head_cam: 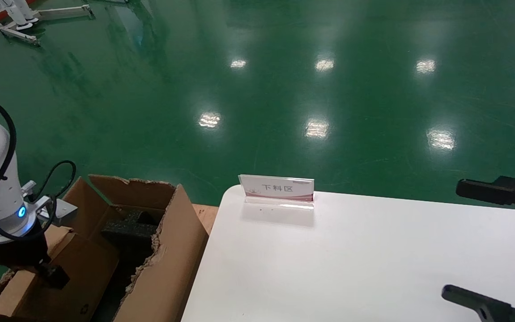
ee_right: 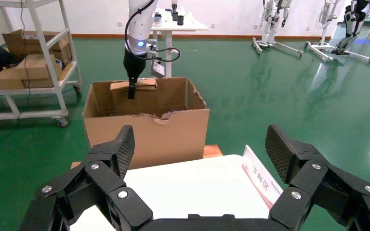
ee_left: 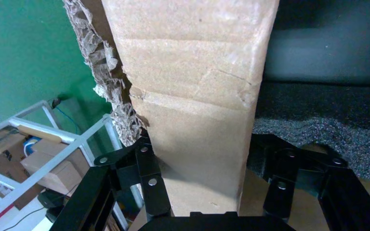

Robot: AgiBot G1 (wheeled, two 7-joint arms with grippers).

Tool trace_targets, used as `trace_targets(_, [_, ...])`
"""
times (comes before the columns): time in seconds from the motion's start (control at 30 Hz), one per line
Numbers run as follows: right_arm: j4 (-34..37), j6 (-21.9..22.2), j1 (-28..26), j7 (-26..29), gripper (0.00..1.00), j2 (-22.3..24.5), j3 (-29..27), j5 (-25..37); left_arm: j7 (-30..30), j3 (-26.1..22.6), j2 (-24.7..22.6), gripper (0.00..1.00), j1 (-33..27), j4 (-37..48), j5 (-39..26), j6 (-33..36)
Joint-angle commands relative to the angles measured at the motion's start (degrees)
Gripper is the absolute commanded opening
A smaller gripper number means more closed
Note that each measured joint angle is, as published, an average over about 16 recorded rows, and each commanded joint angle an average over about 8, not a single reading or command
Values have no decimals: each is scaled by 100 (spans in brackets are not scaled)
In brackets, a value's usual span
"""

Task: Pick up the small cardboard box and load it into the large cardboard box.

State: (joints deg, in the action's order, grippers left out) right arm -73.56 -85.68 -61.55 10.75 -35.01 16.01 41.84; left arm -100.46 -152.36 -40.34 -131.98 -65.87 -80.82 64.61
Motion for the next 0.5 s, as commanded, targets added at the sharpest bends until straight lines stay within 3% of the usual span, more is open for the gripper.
trace_targets(0.03, [0,0,0,0,100,0,0,0,2,5,-2,100,40,18,-2,-21])
trace_targets(0.5, [0,0,0,0,100,0,0,0,3,6,-3,100,23,12,-1,-14])
